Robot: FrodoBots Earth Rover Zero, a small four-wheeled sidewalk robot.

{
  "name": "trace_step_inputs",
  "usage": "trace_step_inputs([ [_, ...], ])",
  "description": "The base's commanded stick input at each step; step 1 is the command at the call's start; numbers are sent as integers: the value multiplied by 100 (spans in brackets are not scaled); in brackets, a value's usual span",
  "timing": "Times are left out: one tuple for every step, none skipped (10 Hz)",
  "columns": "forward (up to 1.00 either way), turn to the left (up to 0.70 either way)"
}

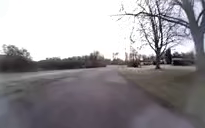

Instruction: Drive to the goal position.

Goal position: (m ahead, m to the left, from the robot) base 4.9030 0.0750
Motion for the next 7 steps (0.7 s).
trace_step_inputs([
  [100,0],
  [100,0],
  [100,0],
  [100,0],
  [100,0],
  [100,0],
  [100,0],
])
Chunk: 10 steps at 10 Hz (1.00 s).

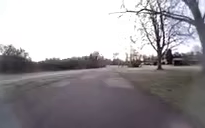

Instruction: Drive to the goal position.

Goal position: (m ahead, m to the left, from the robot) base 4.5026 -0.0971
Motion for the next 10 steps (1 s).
trace_step_inputs([
  [100,0],
  [100,0],
  [100,0],
  [100,0],
  [100,0],
  [100,0],
  [100,0],
  [100,0],
  [100,0],
  [100,0],
])
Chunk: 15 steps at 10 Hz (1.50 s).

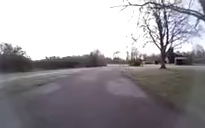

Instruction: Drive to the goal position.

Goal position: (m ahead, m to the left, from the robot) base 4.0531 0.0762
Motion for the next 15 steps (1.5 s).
trace_step_inputs([
  [100,0],
  [100,0],
  [100,0],
  [100,0],
  [100,0],
  [100,0],
  [100,0],
  [100,0],
  [100,0],
  [100,0],
  [100,0],
  [100,0],
  [100,0],
  [100,0],
  [100,0],
])
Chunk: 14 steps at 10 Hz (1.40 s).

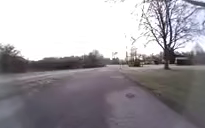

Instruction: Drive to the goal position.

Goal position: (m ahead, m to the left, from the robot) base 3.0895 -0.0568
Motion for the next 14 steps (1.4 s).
trace_step_inputs([
  [100,0],
  [100,0],
  [100,0],
  [100,0],
  [100,0],
  [100,0],
  [100,0],
  [100,0],
  [100,0],
  [100,0],
  [100,0],
  [100,0],
  [100,0],
  [100,0],
])
